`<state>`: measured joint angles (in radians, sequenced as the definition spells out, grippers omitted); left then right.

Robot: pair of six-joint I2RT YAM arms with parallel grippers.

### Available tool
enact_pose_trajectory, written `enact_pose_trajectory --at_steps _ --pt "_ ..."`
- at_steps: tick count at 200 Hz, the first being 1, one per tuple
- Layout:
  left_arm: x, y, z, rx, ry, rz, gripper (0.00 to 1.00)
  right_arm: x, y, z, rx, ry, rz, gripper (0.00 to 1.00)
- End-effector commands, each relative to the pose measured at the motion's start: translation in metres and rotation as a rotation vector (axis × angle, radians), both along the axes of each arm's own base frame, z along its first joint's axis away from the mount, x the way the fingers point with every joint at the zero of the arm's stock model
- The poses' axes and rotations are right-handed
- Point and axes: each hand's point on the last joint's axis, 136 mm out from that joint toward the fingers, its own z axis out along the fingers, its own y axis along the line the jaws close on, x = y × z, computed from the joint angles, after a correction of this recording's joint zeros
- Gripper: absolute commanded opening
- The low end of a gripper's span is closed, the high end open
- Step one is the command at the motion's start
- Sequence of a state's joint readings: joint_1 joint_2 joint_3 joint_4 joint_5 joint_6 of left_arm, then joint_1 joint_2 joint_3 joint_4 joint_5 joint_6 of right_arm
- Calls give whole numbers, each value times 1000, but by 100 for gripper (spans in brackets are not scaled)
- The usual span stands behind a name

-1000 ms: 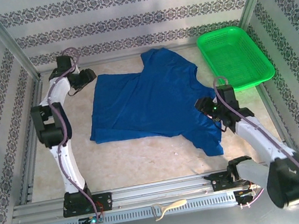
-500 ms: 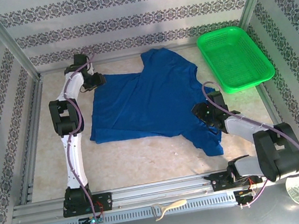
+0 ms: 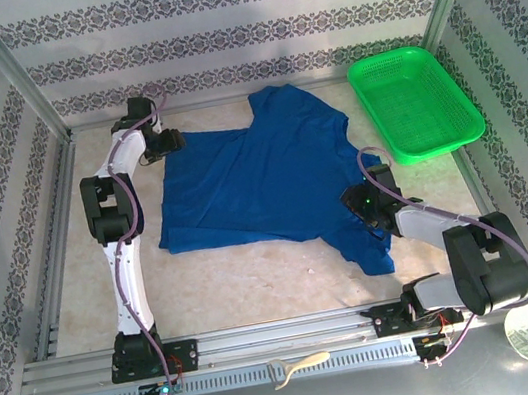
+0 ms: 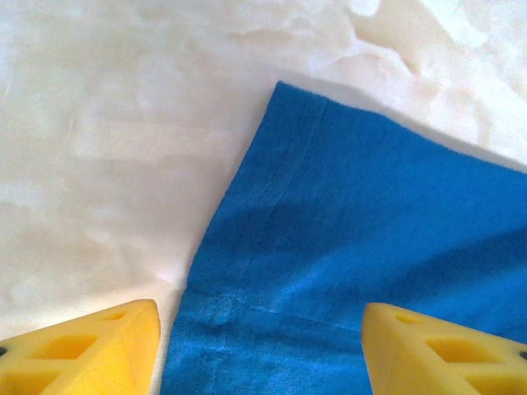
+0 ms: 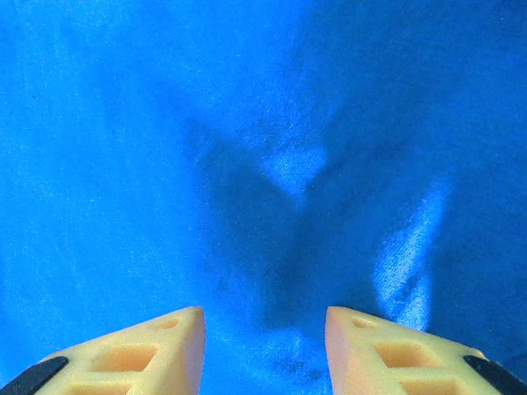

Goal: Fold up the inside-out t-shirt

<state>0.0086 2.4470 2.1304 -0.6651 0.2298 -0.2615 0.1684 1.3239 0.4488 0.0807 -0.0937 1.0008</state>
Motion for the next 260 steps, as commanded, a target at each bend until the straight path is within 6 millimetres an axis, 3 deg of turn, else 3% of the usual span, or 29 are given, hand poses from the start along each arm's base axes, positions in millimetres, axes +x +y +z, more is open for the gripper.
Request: enact_pose_trajectory --at_steps 1,55,73,92,114,136,171,197,225,260 --pt "2 5 -8 2 13 13 65 -6 -3 -8 -12 19 -26 43" --pt "0 -2 -25 -45 44 11 58 -15 -11 -12 -27 46 -76 45" --pt "0 -3 -27 -51 46 9 51 -17 -14 -12 -35 55 -93 46" --pt "1 -5 -29 -62 49 3 37 -19 -16 -13 -40 67 -102 46" --pt "6 -6 -23 -74 31 5 0 -21 -18 -15 -48 85 -115 46" --pt "16 -8 0 -94 -32 15 0 -23 -20 -15 -56 98 -122 46" --pt "41 -1 56 -193 -182 94 0 -27 -25 -16 -75 150 -153 46" --pt "59 11 77 -284 -255 173 0 -28 -28 -16 -91 173 -171 46" --pt "78 24 80 -378 -298 258 0 -29 -32 -15 -115 191 -183 46" --pt "97 43 68 -481 -339 381 0 -30 -37 -15 -136 215 -197 46"
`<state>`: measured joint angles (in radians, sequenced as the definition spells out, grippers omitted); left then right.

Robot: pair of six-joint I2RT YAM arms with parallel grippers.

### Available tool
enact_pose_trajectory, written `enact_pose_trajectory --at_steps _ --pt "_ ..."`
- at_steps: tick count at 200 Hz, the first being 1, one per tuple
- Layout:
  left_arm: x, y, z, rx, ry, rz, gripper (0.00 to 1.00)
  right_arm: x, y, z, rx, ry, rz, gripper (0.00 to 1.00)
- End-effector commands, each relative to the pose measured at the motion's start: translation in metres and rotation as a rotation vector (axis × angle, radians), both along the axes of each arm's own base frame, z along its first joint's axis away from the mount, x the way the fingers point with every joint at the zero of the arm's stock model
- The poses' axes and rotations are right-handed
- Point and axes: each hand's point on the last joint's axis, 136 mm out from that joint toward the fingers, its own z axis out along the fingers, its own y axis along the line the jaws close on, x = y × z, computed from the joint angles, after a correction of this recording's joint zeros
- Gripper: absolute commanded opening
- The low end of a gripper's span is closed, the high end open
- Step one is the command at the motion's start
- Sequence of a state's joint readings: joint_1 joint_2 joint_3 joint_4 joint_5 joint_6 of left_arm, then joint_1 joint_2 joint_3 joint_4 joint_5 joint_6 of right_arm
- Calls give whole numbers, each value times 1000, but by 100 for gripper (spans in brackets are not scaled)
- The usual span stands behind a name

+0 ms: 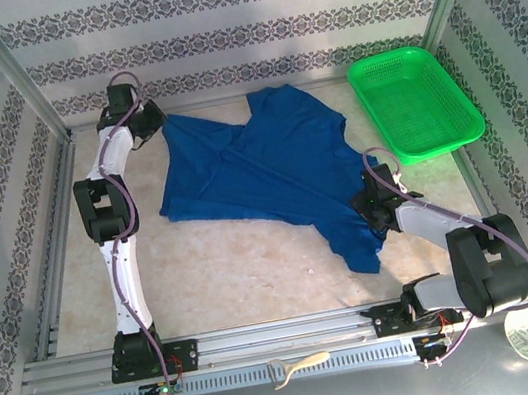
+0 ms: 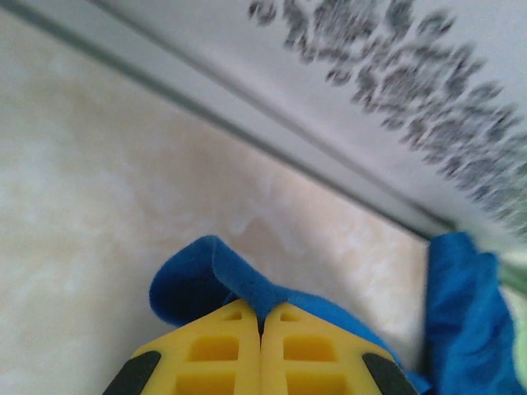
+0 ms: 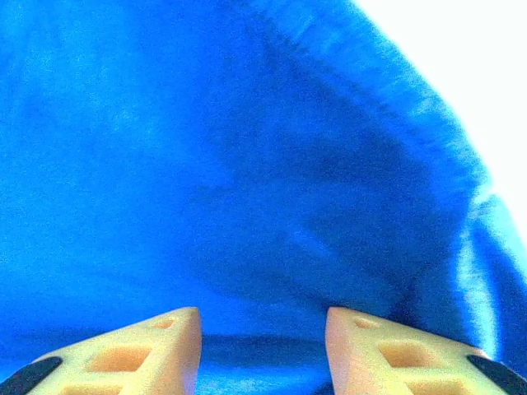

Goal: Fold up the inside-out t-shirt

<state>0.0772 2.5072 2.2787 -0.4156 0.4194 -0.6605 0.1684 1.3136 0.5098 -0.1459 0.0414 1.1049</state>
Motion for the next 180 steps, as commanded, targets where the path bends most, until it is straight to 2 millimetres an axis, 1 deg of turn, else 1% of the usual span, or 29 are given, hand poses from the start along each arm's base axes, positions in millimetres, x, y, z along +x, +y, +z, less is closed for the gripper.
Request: enact_pose_trajectory --at_steps 1,7,11,15,22,23,28,37,47,58,62,64,68,72,73,79,80,83,96,97,100,118,134,145,155,180 --pt "27 28 1 -112 -81 132 0 -11 -10 -7 -56 72 -33 46" --pt "30 31 -1 -129 -85 147 0 -12 -10 -7 -57 76 -35 46" --pt "33 32 -3 -138 -90 149 5 -11 -10 -7 -55 75 -37 46" --pt "35 33 -3 -148 -91 146 12 -11 -10 -7 -55 74 -36 46" --pt "37 32 -5 -158 -84 136 28 -10 -9 -7 -52 73 -31 46" --pt "38 32 -2 -158 -93 133 30 -10 -9 -7 -51 72 -30 46" --pt "39 30 0 -162 -92 120 35 -8 -8 -7 -41 69 -23 46" --pt "39 28 4 -155 -92 91 42 -4 -4 -6 -19 57 2 46" --pt "32 27 9 -125 -77 67 49 3 3 -2 15 30 45 46" --pt "21 28 18 -80 -65 41 54 14 13 8 46 -24 108 46" --pt "16 27 24 -65 -62 31 55 17 16 13 53 -42 130 46" --pt "13 28 22 -56 -54 29 56 19 18 15 55 -52 141 46" --pt "7 29 30 -37 -51 22 57 22 20 21 58 -73 161 46" --pt "-1 30 32 -19 -36 23 57 24 23 26 63 -94 180 46" --pt "-3 30 29 -15 -27 24 57 25 24 28 63 -99 185 46" --pt "-16 31 34 2 -12 25 59 28 27 36 65 -127 211 46" --pt "-18 31 31 3 -5 24 59 28 28 38 65 -131 216 46" --pt "-23 30 38 10 -10 24 60 29 29 41 65 -142 229 46" --pt "-59 32 32 45 55 34 61 32 35 58 61 -182 272 46" --pt "-60 33 35 48 52 35 61 32 35 59 60 -184 274 46" --pt "-70 32 30 53 71 35 61 31 36 62 56 -188 285 46" --pt "-118 27 11 82 141 12 61 26 38 76 40 -205 323 46" --pt "-153 21 -9 104 204 -25 61 17 36 82 28 -213 333 46" --pt "-171 18 -22 125 247 -55 61 10 36 83 24 -214 337 46" --pt "-183 15 -31 148 284 -88 61 3 34 83 25 -212 336 46" --pt "-199 8 -44 272 356 -172 59 -11 33 77 30 -202 327 46"
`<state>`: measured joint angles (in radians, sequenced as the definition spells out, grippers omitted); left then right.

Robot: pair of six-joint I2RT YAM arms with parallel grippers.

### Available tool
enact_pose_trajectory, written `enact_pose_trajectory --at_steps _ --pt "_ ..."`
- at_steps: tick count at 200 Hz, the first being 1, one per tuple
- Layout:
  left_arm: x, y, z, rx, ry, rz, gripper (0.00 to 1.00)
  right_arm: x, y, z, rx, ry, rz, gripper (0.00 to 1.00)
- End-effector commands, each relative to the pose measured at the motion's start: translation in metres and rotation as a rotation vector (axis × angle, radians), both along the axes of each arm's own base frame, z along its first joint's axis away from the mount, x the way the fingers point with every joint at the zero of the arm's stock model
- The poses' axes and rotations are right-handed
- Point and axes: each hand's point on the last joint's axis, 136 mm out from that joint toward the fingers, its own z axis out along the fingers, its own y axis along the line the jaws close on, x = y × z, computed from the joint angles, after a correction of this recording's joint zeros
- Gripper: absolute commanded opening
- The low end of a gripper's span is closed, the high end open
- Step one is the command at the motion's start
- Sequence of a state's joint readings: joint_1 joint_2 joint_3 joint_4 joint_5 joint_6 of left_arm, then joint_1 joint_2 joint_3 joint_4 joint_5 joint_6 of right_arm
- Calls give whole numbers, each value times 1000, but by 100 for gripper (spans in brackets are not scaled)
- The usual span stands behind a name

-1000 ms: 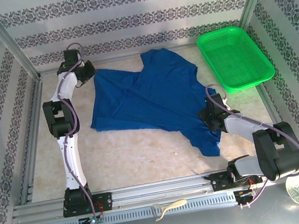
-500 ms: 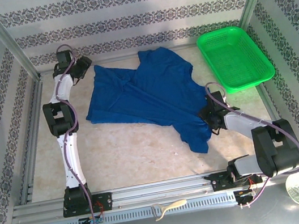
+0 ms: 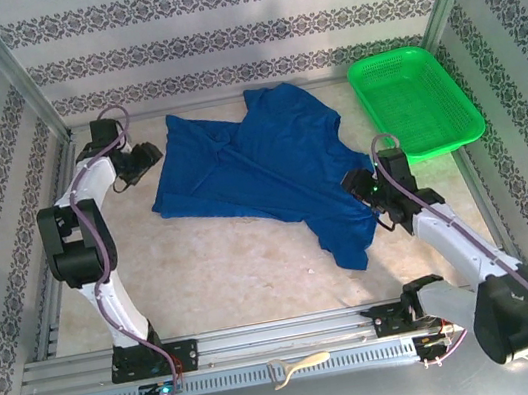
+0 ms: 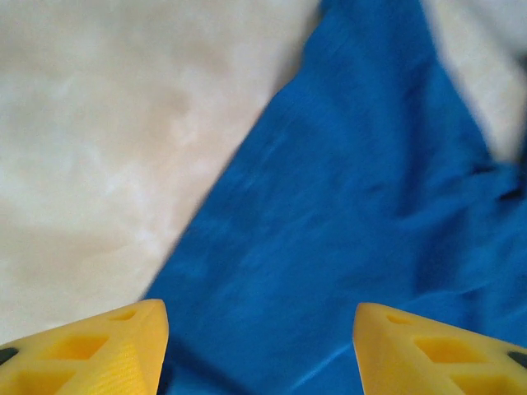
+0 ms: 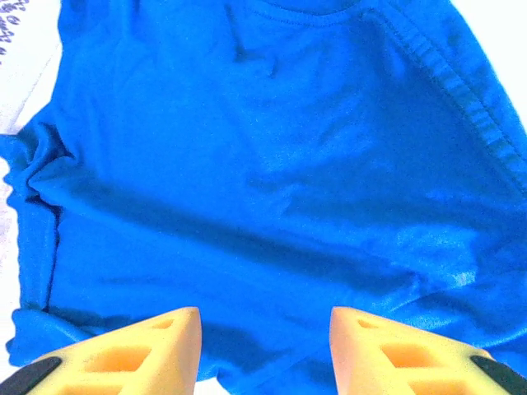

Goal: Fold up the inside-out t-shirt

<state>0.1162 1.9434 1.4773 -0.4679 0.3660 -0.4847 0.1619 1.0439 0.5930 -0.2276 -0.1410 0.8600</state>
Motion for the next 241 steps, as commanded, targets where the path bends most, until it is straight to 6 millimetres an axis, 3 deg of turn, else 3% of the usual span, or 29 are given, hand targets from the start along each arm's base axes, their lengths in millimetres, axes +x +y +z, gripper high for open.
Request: enact_pose_trajectory --at_steps 1,37,83,105,114,125,144,167,191,219,241 --pt "-26 -7 -28 139 116 -131 59 -26 0 -21 -22 76 27 46" --pt "-37 -18 -45 264 197 -235 54 -39 -2 -30 -7 92 3 46" --pt "-49 -18 -66 302 265 -266 53 -42 -9 -22 -34 78 -14 52" --pt "-54 -18 -76 295 286 -271 52 -42 -12 -21 -49 79 -19 69" --pt "-54 -20 -78 286 282 -278 44 -41 -14 -19 -63 80 -16 78" --pt "-52 -23 -79 273 271 -284 29 -42 -18 -18 -84 86 -24 98" --pt "-48 -28 -69 253 217 -283 0 -41 -20 -16 -87 91 -26 98" --pt "-48 -33 -45 224 139 -269 0 -43 -17 -17 -61 98 -14 98" --pt "-63 -40 -9 181 53 -243 0 -46 -12 -17 -31 94 5 98" --pt "-98 -45 20 130 -12 -189 0 -51 -5 -17 4 81 32 98" --pt "-128 -49 22 59 -38 -116 0 -56 -1 -19 21 72 60 96"
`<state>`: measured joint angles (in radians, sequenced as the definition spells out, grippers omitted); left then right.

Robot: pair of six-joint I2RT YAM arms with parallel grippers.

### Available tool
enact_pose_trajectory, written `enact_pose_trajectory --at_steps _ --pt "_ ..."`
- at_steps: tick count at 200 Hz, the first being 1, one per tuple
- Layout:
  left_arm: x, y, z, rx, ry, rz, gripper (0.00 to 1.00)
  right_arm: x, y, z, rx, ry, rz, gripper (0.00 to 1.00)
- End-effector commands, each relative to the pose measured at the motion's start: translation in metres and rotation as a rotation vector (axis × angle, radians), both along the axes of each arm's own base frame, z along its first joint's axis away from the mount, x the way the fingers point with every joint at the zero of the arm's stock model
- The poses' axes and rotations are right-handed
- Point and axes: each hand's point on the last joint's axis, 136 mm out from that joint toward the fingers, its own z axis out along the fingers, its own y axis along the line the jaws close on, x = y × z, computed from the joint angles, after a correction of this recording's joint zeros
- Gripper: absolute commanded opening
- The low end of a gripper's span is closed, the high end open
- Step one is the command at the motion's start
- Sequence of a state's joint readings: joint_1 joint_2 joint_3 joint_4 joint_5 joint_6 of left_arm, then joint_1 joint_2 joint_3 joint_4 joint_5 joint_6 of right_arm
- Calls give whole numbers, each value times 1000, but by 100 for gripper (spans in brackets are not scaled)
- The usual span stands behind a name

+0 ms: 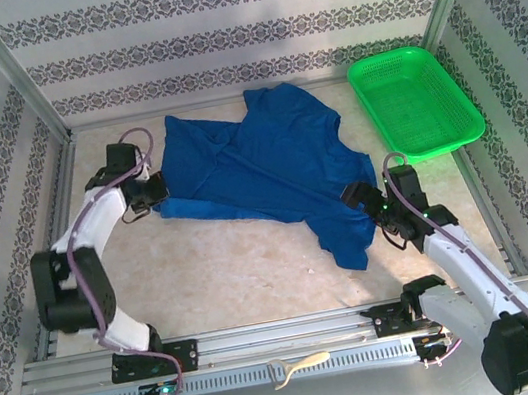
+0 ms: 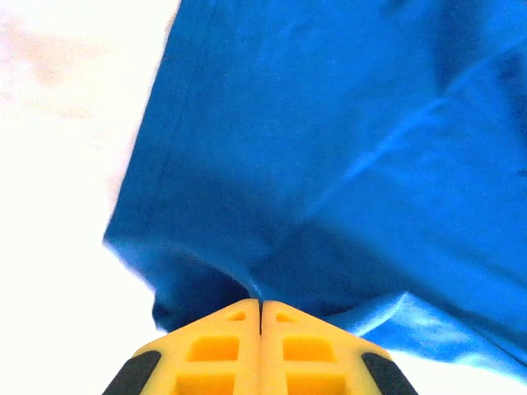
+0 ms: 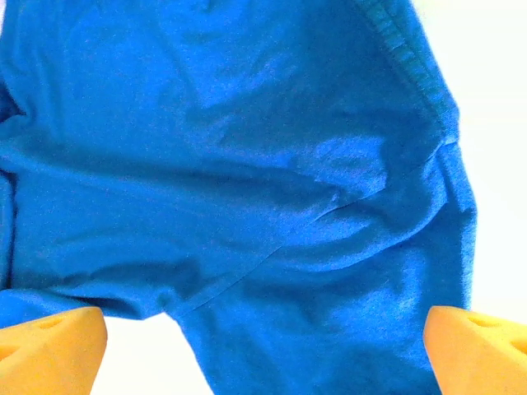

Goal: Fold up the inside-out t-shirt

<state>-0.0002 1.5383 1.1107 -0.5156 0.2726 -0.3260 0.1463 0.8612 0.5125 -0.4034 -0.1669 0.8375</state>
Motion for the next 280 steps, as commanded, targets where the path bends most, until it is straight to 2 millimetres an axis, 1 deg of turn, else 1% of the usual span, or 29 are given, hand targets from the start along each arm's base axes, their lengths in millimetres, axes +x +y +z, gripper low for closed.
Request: enact_pose_trajectory --at_steps 1,4,13,26,34,50,71,83,100,132,142,155,164,172,191,195,206,217,225,246,266,280 --pt "-25 -8 2 -109 -22 84 0 -9 7 -5 30 3 43 95" --pt "-27 -8 3 -119 -30 93 0 -10 9 -5 35 3 54 93" --pt "-42 -9 -4 -150 -29 128 0 -14 14 -6 48 1 92 86" --pt "-57 -10 -11 -188 -40 173 0 -20 25 -6 50 14 170 68" --pt "-66 -9 -14 -197 -43 196 0 -27 29 -11 17 48 209 63" --pt "-84 -3 -23 -198 -43 261 0 -40 35 -22 -83 116 296 59" --pt "-108 13 -38 -172 -48 379 0 -52 39 -31 -238 169 379 60" --pt "-114 20 -42 -157 -60 429 0 -57 43 -36 -289 196 416 61" --pt "-116 26 -43 -139 -61 457 0 -65 48 -45 -333 227 456 62" --pt "-108 26 -49 -122 -26 441 0 -80 55 -59 -399 266 504 63" --pt "-105 26 -52 -121 -20 440 0 -84 58 -64 -396 278 508 63" --pt "-102 26 -53 -122 -22 443 0 -87 58 -72 -405 296 505 60" --pt "-100 27 -52 -119 -25 445 0 -89 57 -76 -407 308 494 55" --pt "-98 27 -52 -118 -26 446 0 -90 54 -81 -412 318 480 48" --pt "-96 28 -50 -118 -29 445 0 -88 47 -86 -417 325 444 20" --pt "-96 29 -49 -117 -32 446 0 -88 46 -86 -410 328 436 16" --pt "-97 31 -48 -113 -31 451 0 -86 42 -86 -384 324 410 0" --pt "-98 34 -47 -111 -34 457 0 -84 37 -83 -356 316 378 0" --pt "-99 36 -47 -109 -33 464 0 -83 32 -76 -340 298 355 0" --pt "-105 40 -48 -107 -34 483 0 -81 18 -50 -301 211 285 0" --pt "-110 42 -52 -108 -27 496 0 -88 4 -27 -280 166 225 0" --pt "-113 42 -57 -116 -19 507 0 -89 4 -17 -239 128 188 0"
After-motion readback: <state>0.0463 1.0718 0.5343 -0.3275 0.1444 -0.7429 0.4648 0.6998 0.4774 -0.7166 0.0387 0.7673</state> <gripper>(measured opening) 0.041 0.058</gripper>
